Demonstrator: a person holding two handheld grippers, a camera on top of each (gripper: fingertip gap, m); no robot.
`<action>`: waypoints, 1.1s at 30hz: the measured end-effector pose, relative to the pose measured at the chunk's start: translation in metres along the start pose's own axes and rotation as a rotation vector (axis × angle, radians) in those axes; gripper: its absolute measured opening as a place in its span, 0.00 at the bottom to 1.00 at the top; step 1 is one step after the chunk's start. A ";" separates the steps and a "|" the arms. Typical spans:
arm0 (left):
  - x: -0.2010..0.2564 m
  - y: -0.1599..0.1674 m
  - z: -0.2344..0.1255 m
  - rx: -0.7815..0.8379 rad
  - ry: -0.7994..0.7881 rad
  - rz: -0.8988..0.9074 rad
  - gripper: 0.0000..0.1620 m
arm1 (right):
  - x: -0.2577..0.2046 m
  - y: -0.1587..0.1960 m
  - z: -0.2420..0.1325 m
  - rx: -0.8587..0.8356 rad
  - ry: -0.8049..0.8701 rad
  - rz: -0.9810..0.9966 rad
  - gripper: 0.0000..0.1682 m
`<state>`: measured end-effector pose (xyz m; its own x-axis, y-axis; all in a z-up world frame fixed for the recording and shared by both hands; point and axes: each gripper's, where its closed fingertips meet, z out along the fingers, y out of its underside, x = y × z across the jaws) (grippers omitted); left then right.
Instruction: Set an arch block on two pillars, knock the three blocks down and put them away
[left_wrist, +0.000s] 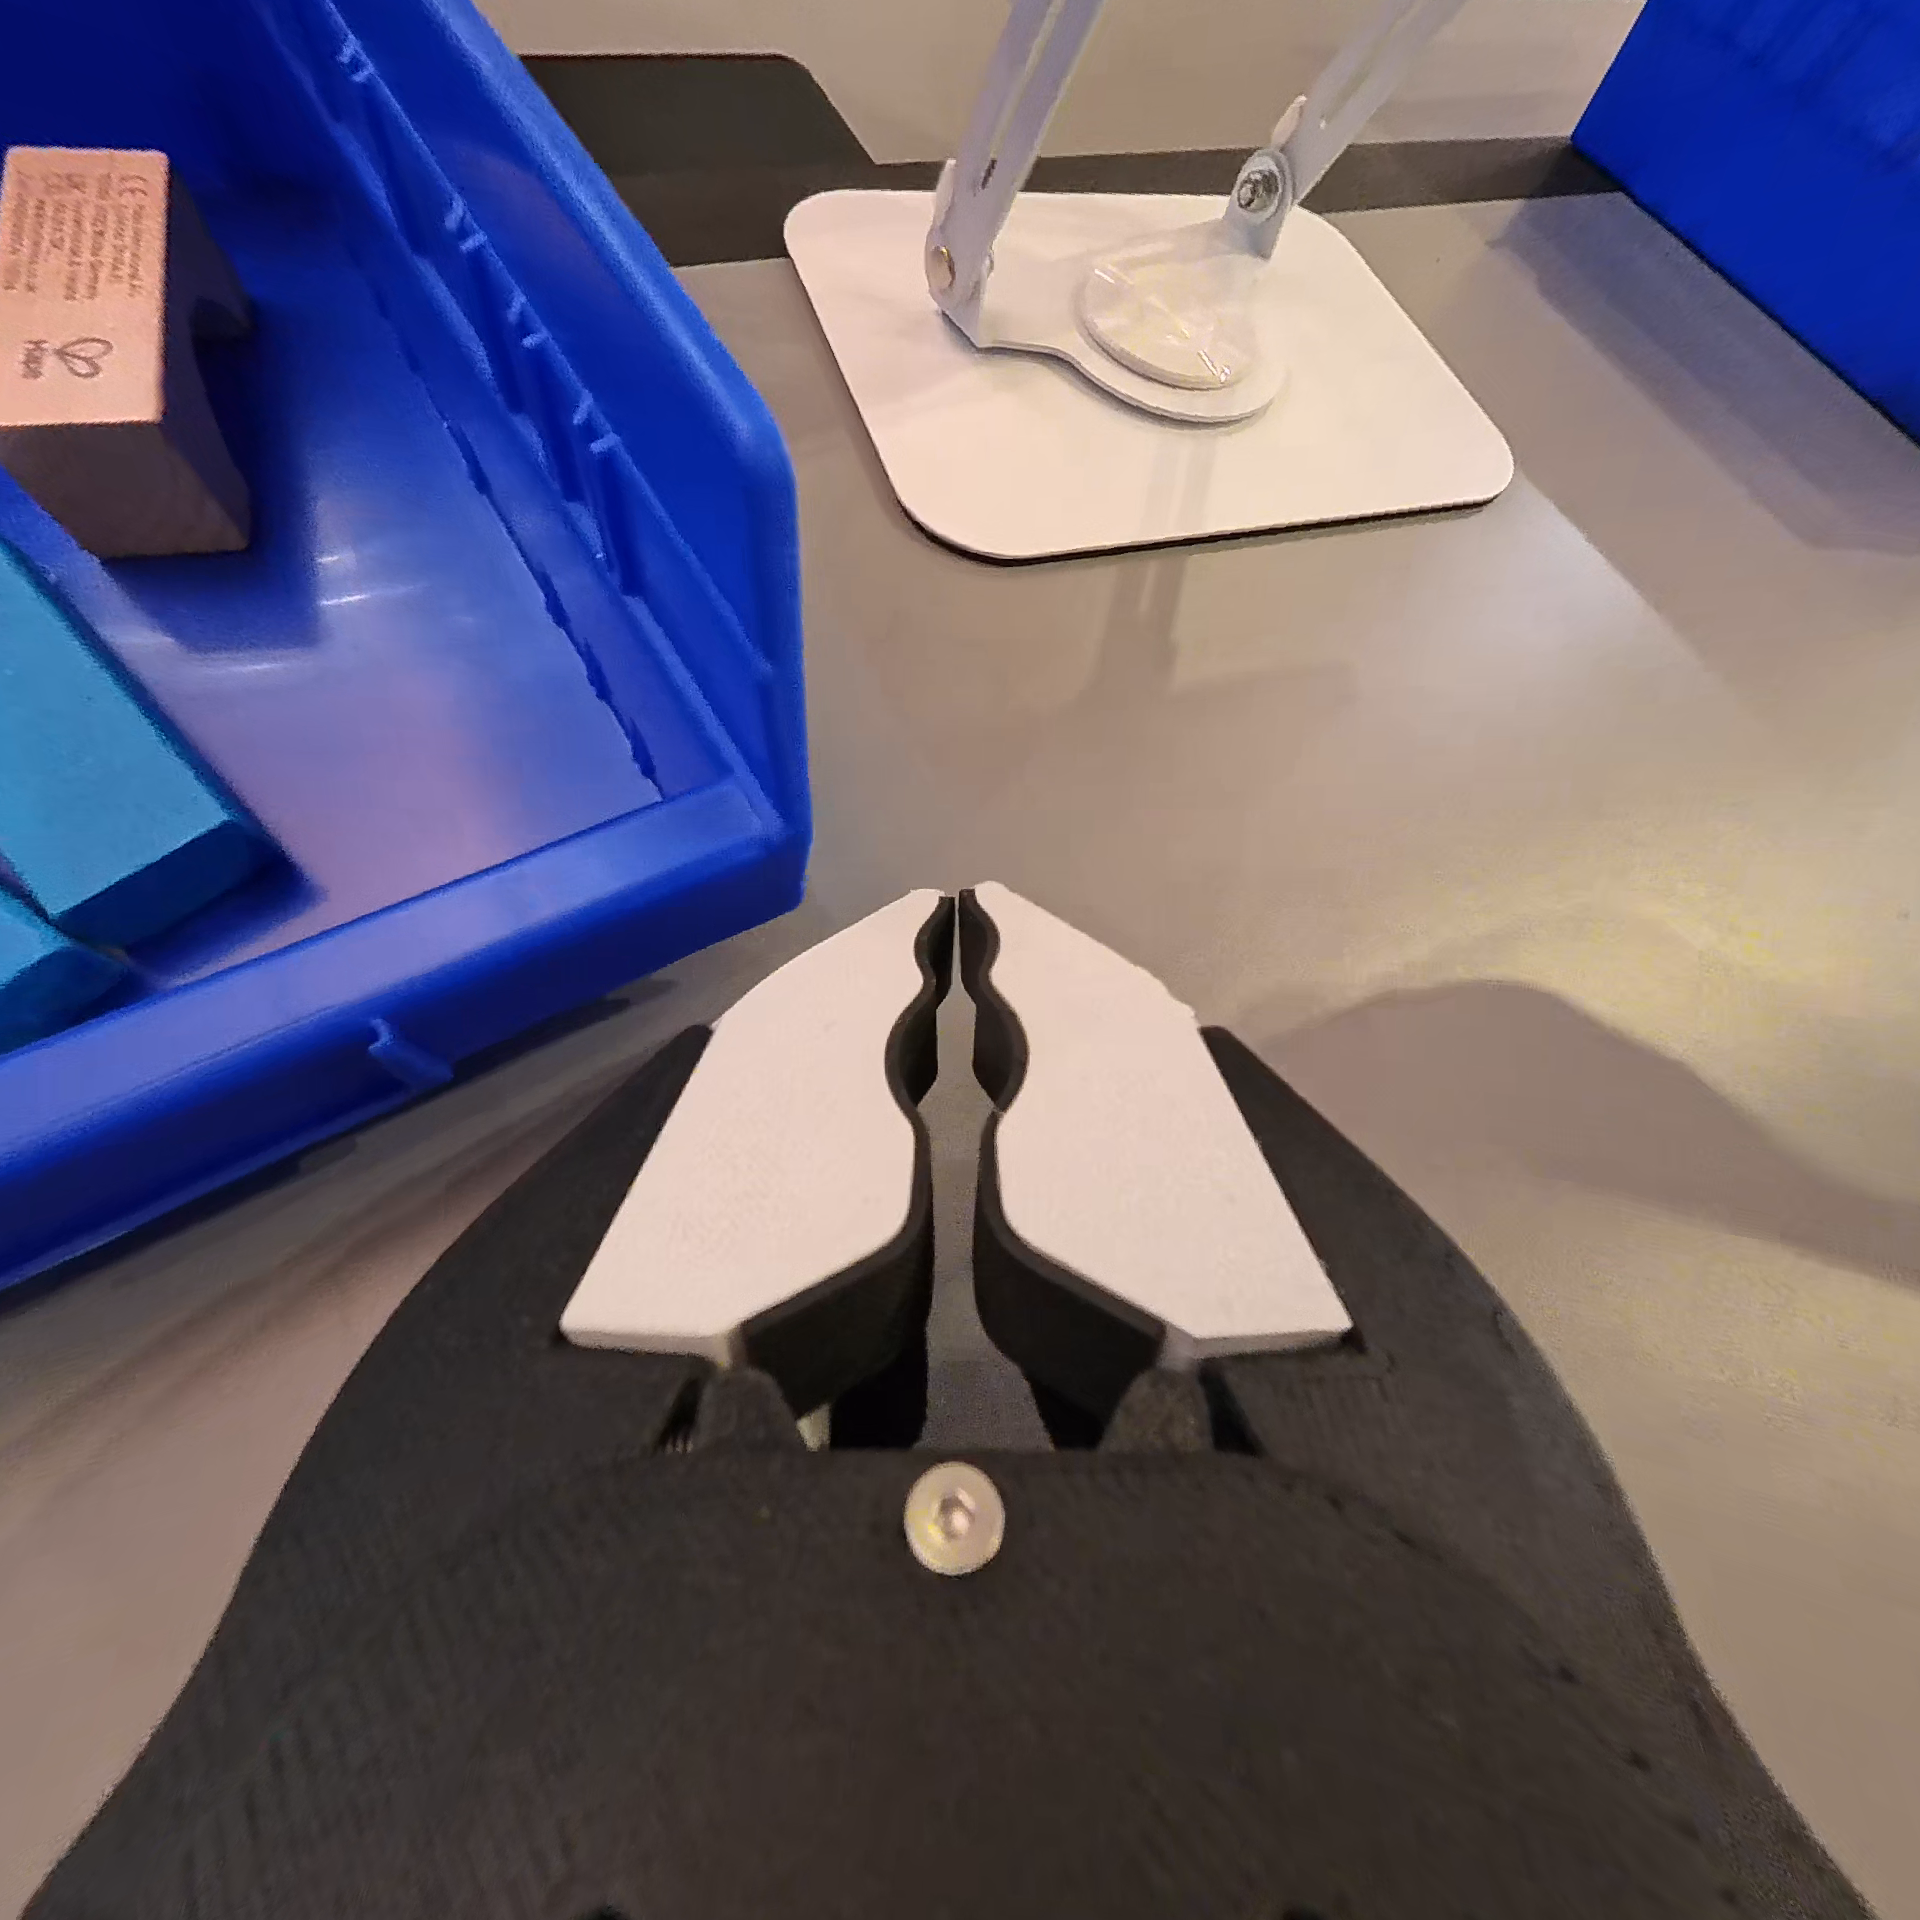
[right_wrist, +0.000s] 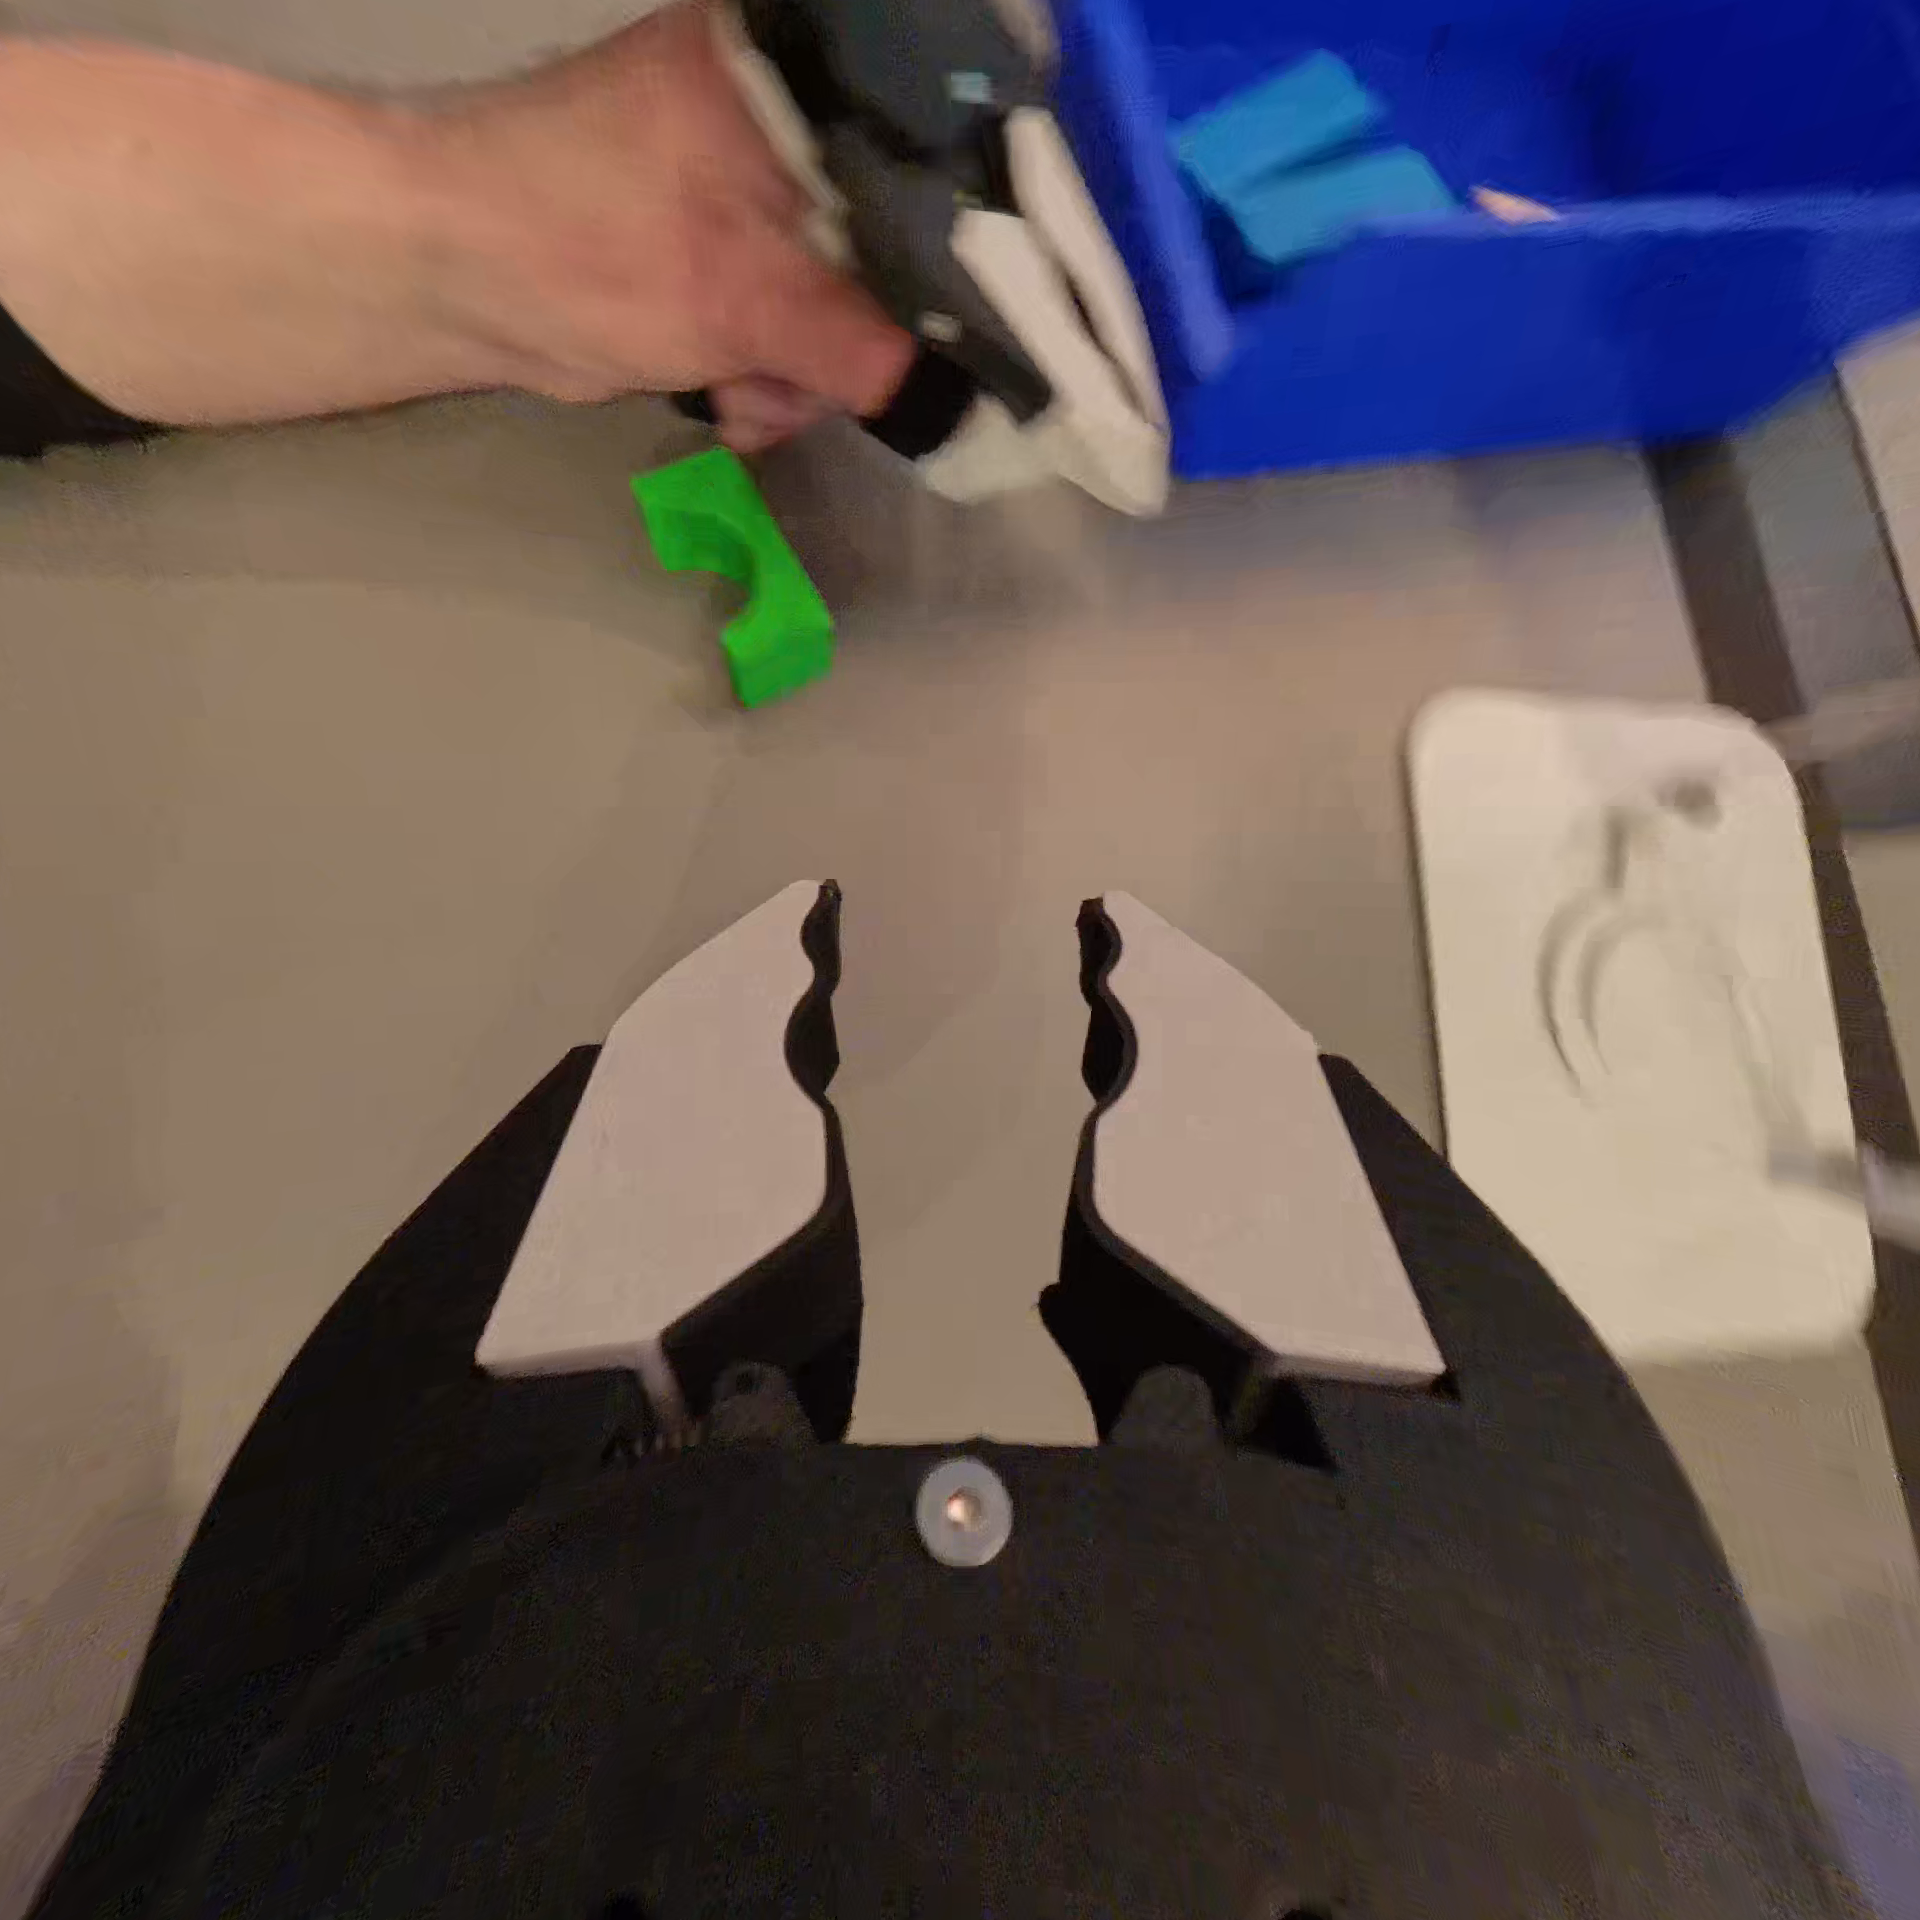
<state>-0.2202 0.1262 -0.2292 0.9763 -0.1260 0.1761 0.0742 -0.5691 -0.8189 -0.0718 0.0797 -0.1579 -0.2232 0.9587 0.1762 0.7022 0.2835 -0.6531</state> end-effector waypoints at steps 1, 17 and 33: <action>-0.002 0.000 -0.001 0.004 -0.004 -0.007 0.00 | -0.016 -0.010 0.025 -0.013 -0.044 -0.070 0.28; -0.015 -0.001 -0.004 0.006 -0.006 -0.053 0.01 | -0.053 -0.037 0.132 -0.083 -0.205 -0.273 0.08; -0.014 0.000 -0.001 -0.005 -0.020 -0.034 0.00 | 0.247 0.215 -0.278 0.029 0.723 0.689 0.08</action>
<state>-0.2339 0.1268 -0.2311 0.9771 -0.0903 0.1928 0.1066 -0.5768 -0.8099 0.2121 0.3834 -0.0500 0.6984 0.6995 0.1515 0.5043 -0.3308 -0.7976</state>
